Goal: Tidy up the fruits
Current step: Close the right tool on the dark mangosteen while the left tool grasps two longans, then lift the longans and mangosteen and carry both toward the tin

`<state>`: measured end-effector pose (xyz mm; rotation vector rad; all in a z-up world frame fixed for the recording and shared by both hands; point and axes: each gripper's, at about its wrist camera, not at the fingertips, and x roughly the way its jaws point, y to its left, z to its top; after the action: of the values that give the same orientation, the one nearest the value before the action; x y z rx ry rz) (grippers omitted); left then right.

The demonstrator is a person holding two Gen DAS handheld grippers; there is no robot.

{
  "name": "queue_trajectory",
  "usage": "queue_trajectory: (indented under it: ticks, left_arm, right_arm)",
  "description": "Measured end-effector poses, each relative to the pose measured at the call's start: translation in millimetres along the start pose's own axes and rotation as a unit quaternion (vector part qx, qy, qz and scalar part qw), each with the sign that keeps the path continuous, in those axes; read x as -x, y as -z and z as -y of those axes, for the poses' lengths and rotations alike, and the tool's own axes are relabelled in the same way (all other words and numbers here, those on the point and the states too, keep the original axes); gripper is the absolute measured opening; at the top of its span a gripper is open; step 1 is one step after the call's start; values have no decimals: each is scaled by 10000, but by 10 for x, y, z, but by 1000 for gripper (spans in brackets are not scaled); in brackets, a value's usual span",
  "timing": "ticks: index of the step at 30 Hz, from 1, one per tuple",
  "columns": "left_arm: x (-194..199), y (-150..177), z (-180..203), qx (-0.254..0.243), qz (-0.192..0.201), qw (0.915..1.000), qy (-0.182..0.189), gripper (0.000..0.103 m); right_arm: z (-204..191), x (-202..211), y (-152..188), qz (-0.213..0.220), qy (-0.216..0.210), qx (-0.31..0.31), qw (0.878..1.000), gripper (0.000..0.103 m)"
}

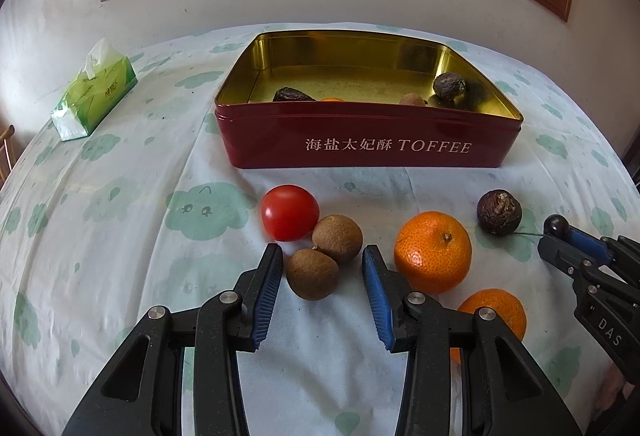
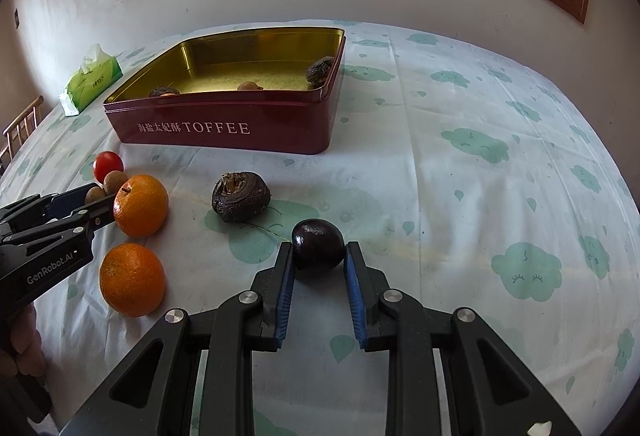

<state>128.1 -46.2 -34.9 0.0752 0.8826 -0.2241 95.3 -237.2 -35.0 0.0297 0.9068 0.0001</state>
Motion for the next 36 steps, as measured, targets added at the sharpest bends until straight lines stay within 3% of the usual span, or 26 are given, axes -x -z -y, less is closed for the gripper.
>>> queue_trajectory:
  ticks: [6,36]
  left_arm:
    - [15,12,-14,19,16,10000,21,26]
    - [171,217,-27,-16,180,9998,-31,26]
  right_arm:
    - [2,0,0,-1,4,4,10000,24]
    - [0,-2,4,-1,1,3,10000,24]
